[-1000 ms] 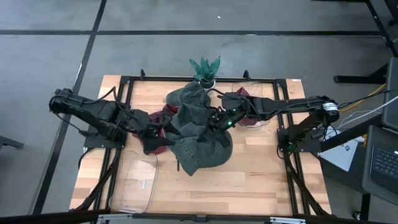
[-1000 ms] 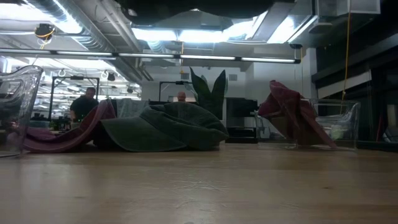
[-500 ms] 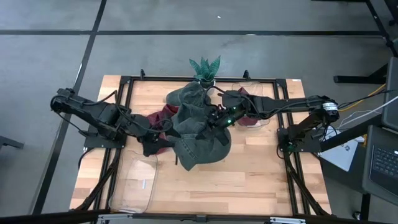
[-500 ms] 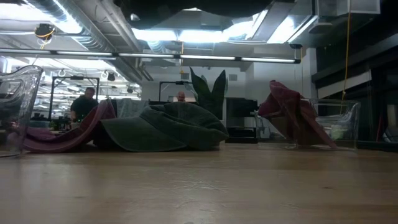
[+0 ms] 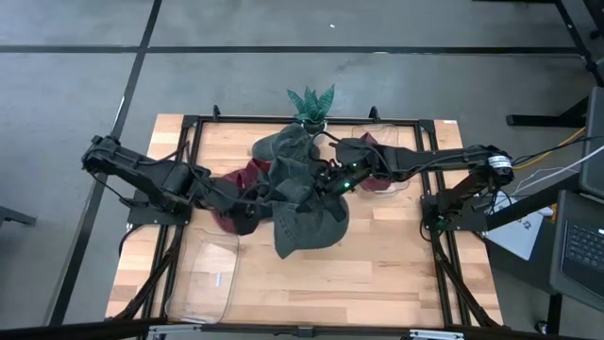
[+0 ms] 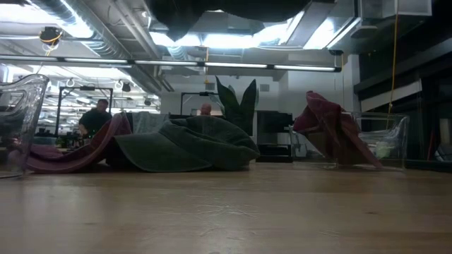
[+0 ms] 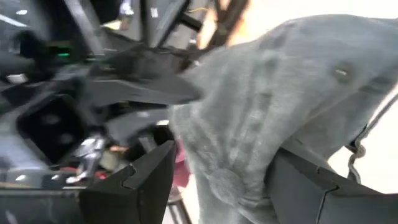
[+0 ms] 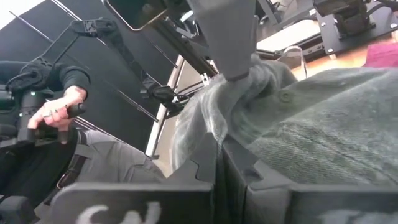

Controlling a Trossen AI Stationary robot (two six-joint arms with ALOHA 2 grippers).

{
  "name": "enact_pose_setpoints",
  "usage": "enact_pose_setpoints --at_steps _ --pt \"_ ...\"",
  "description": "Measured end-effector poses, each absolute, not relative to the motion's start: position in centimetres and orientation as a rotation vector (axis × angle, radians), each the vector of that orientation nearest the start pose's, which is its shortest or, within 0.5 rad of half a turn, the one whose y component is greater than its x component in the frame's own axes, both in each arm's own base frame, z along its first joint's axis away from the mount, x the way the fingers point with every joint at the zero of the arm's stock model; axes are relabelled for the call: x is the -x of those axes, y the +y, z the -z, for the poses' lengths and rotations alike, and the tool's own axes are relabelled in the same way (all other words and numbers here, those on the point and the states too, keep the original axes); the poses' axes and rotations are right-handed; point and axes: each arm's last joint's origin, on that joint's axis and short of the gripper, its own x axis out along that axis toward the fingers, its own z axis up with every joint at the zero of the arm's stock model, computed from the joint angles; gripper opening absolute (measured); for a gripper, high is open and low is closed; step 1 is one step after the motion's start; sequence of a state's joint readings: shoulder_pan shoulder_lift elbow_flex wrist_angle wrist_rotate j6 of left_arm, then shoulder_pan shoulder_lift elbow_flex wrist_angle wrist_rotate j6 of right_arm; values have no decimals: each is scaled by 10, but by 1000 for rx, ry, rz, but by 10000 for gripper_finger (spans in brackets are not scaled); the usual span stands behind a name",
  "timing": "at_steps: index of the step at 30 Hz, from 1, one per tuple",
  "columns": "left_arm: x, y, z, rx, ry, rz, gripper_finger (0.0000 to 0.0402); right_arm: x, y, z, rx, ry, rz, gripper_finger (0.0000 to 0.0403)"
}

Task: Pick & Place hat
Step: Put the bottom gray cap into the bottom left transparent bin

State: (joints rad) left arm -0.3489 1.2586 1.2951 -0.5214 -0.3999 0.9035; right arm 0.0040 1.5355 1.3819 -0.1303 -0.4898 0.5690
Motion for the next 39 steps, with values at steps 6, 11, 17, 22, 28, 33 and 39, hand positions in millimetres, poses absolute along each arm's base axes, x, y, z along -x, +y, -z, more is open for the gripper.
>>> enact_pose_setpoints --at_steps 6,11,17,22,28,33,39 --pt "-254 -80 -382 -1025 431 131 227 -355 15 -360 -623 416 -410 7" --pt "-254 -80 -384 -975 417 114 203 -355 15 -361 -621 407 -413 7" --pt "-255 -81 -385 -966 399 124 145 -356 15 -364 -610 372 -423 7" --pt "-254 -84 -384 -971 399 127 87 -356 15 -363 -612 377 -420 7" --pt "-250 -89 -382 -981 429 118 37 -356 15 -363 -613 383 -417 16" --pt "-245 -93 -378 -1009 478 104 37 -356 15 -361 -621 400 -406 25" --pt "-237 -96 -381 -1032 489 71 37 -354 15 -362 -642 401 -402 55"
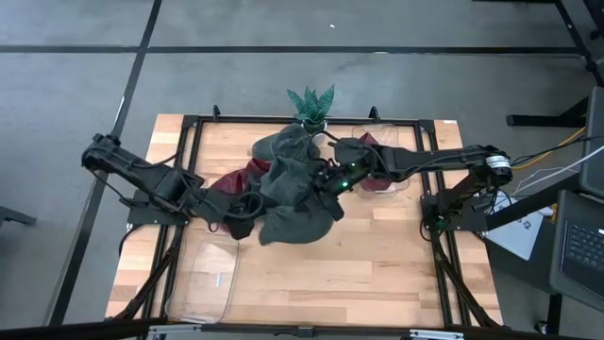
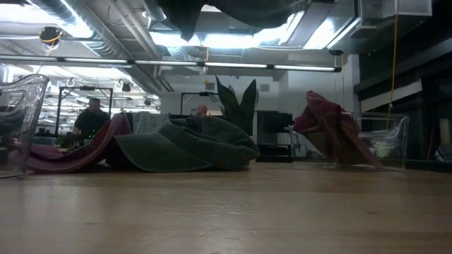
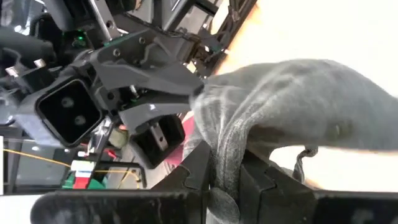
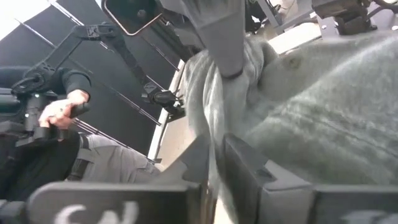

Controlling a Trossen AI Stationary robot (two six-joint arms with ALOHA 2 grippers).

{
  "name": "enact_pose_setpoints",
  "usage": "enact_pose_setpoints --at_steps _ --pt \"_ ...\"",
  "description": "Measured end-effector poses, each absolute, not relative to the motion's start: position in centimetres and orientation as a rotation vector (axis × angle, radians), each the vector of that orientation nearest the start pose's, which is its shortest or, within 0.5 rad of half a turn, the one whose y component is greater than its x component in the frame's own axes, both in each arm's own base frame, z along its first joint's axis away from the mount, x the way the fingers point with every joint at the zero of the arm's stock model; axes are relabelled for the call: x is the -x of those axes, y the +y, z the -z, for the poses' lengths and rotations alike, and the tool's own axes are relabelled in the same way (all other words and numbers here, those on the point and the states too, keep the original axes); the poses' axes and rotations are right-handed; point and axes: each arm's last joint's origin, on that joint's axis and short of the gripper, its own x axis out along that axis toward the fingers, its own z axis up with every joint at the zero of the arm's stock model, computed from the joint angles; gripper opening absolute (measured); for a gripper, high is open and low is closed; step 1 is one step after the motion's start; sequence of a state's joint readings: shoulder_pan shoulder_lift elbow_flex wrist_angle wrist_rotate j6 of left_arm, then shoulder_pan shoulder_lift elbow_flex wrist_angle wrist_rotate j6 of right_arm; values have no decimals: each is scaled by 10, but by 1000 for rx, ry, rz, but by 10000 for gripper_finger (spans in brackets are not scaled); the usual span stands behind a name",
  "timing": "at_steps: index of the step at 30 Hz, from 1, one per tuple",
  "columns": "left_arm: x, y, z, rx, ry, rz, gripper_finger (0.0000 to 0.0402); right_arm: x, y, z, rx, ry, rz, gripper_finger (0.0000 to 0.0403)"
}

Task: Pick & Place hat
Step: Put the bottom gray cap into the bottom left transparent bin

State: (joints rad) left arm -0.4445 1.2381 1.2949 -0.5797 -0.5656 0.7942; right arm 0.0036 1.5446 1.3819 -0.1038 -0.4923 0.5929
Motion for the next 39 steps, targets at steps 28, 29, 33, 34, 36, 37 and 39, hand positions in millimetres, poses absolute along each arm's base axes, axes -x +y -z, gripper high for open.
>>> enact_pose_setpoints --at_steps 28,29,33,34,36,37,39 --pt "-138 -120 -382 -380 686 407 37 -343 13 -354 -592 524 -314 153" --pt "-136 -123 -381 -348 698 434 37 -343 13 -354 -593 526 -314 153" --pt "-123 -131 -386 -234 754 504 37 -343 13 -352 -595 541 -310 153" --pt "-119 -132 -387 -211 764 509 37 -342 13 -352 -596 546 -307 153" --pt "-112 -133 -387 -196 805 512 37 -342 12 -351 -594 551 -284 153" --pt "-109 -133 -387 -192 829 509 37 -342 12 -351 -591 552 -269 153" --pt "-103 -132 -384 -195 877 490 37 -342 11 -350 -588 550 -255 153"
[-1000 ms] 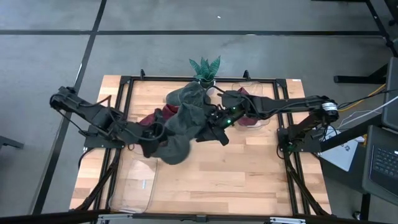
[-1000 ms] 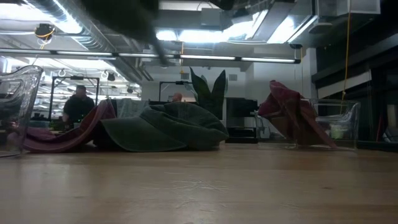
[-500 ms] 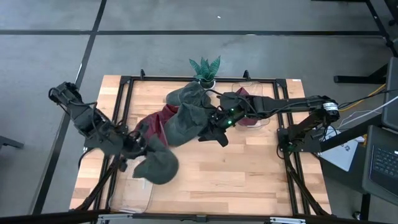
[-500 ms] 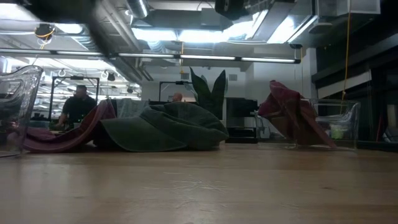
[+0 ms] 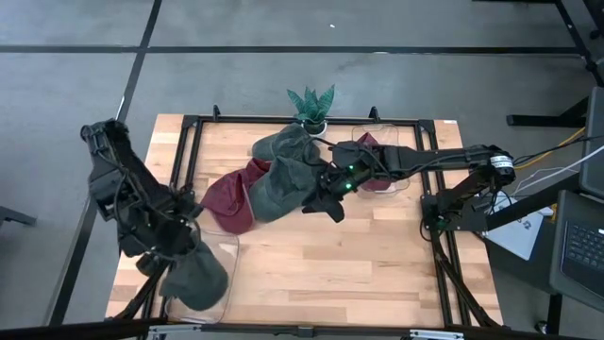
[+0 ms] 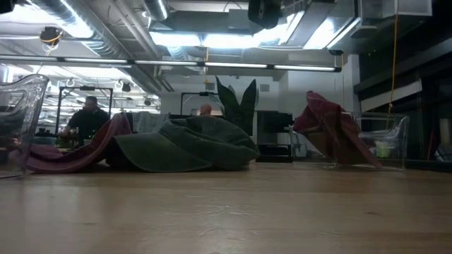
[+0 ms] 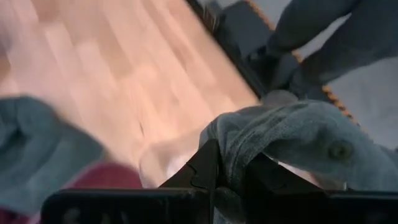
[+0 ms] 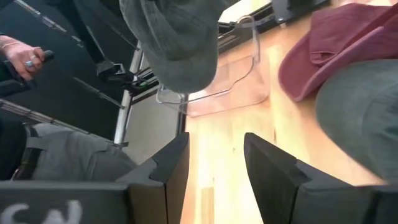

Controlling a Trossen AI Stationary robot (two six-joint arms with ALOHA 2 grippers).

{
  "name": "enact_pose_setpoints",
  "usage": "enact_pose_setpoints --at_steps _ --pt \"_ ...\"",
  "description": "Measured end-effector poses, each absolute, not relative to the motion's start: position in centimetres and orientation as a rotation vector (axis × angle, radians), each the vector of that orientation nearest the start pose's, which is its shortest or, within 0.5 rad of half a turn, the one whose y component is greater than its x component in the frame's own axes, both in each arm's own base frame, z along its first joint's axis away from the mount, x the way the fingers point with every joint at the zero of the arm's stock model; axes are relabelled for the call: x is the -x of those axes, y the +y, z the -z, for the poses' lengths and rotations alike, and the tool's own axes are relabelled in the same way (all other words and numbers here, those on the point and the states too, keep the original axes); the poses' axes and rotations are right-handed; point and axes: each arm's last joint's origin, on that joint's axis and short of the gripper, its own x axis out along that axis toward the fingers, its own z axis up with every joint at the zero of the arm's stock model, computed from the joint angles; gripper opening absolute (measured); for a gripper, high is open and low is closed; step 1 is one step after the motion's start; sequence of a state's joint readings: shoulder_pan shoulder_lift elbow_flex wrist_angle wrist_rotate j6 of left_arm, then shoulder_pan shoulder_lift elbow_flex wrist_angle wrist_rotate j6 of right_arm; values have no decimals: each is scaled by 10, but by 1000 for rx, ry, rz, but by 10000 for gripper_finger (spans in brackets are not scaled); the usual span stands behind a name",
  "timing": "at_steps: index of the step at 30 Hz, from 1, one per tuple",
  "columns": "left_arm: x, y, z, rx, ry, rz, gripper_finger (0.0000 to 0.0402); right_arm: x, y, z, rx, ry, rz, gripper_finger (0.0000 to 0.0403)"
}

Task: Pick & Place hat
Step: Put the bottom gray cap into the bottom left transparent bin

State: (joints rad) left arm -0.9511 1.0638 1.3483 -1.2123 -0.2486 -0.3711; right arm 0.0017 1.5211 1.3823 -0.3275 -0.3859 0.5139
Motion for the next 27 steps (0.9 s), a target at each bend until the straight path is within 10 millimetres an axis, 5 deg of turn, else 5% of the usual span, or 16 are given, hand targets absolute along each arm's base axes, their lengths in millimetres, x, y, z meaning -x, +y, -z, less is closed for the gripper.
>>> enact_pose_setpoints --at_steps 13,23,27 --pt "-108 -150 -350 -441 1120 439 42 -343 11 -350 -556 538 -227 153" --pt "-125 -171 -342 -366 973 419 43 -343 10 -350 -551 537 -227 153" --pt "-128 -179 -332 -406 1047 482 37 -343 11 -350 -538 535 -231 153"
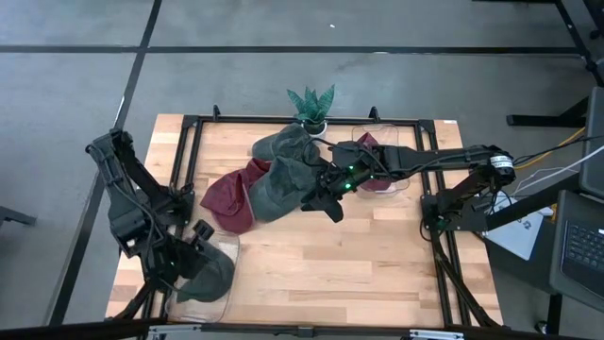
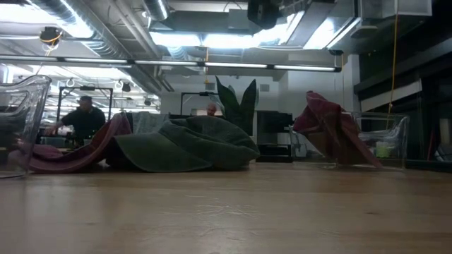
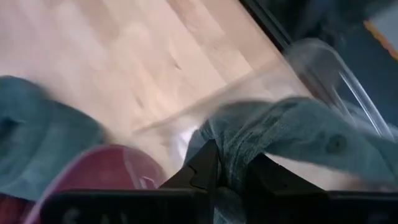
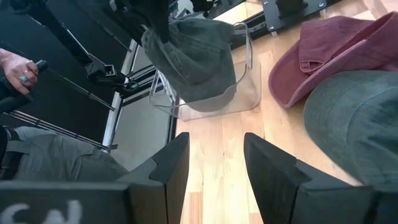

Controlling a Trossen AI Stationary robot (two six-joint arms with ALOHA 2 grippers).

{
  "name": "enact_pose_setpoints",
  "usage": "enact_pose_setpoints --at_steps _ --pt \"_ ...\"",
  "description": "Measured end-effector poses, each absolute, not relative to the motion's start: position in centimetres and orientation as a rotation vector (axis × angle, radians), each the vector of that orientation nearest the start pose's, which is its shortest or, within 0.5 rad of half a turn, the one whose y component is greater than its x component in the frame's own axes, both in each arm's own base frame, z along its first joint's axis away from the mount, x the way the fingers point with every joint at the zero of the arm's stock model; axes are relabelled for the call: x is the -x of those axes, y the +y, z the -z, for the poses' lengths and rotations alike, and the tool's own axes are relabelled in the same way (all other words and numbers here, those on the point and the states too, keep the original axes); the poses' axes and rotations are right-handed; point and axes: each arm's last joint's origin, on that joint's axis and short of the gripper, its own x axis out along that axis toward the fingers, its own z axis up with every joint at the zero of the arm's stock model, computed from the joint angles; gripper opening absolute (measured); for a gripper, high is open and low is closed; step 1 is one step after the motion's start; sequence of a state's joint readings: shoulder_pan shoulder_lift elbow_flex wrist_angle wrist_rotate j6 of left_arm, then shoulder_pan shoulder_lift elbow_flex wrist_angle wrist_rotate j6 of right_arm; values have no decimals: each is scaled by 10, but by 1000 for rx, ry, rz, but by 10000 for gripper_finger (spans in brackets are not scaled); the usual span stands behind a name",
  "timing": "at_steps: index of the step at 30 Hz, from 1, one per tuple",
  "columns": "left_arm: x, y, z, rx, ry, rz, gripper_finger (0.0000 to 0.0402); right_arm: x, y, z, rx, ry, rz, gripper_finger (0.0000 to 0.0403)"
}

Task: Pick & Place hat
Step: Put the bottom gray cap into the bottom left transparent bin

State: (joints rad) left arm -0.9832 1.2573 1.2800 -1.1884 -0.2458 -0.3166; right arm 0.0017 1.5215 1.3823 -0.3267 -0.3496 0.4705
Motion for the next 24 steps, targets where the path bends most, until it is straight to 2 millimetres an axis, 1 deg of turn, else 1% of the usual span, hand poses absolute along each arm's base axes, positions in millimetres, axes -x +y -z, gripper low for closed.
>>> enact_pose_setpoints --at_steps 4,9,12,16,20,24 --pt "-130 -188 -323 -463 1108 551 36 -343 11 -350 -530 534 -234 153" --pt "-127 -190 -313 -556 1190 511 57 -343 11 -350 -527 534 -235 153" --pt "-124 -189 -309 -555 1289 539 66 -343 11 -350 -526 534 -235 153" --pt "-120 -188 -306 -540 1391 587 67 -343 11 -350 -506 531 -241 153" --pt "-119 -186 -306 -522 1402 525 71 -343 11 -350 -505 531 -241 153" --pt "-119 -184 -306 -488 1410 469 86 -343 11 -350 -503 531 -242 153"
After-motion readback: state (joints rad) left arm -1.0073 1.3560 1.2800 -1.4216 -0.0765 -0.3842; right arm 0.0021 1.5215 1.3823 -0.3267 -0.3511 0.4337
